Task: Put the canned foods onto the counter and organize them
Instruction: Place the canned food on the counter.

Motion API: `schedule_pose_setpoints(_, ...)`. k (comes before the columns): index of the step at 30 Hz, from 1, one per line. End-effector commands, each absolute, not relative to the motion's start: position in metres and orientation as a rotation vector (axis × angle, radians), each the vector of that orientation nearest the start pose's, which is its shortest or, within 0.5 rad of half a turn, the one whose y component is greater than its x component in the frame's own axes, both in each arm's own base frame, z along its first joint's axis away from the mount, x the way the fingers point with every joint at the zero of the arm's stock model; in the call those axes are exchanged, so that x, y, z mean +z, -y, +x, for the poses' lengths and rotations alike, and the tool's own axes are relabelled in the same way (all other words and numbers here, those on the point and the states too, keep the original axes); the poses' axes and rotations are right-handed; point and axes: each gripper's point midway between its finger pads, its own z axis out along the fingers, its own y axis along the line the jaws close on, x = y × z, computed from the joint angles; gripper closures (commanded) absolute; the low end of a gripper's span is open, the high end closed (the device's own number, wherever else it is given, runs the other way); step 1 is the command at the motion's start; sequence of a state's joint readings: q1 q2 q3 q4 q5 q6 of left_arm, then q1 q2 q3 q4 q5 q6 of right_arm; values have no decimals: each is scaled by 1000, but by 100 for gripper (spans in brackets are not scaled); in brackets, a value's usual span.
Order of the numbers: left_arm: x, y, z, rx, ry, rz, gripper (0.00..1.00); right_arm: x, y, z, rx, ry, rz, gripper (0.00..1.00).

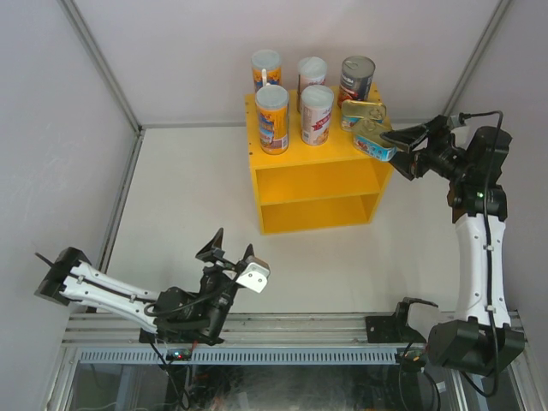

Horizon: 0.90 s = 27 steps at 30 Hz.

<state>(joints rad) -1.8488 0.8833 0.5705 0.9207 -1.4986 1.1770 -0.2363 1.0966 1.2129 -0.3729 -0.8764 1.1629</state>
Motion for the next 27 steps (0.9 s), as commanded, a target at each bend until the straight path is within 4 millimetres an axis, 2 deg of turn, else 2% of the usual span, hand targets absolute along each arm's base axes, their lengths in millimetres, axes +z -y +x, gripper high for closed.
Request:
schedule_pose_setpoints(1, 331, 197, 127, 96, -1411, 593, 25, 382, -80, 310, 1323, -1857, 681, 33)
schedule_pose_setpoints(16, 332, 199, 122, 73, -1404, 606, 25, 383, -73, 301, 1264, -1855, 699, 33)
schedule_pose_setpoints(27, 327, 193, 122, 84, -1428, 602, 25, 403, -72, 293, 1246, -1801, 682, 33)
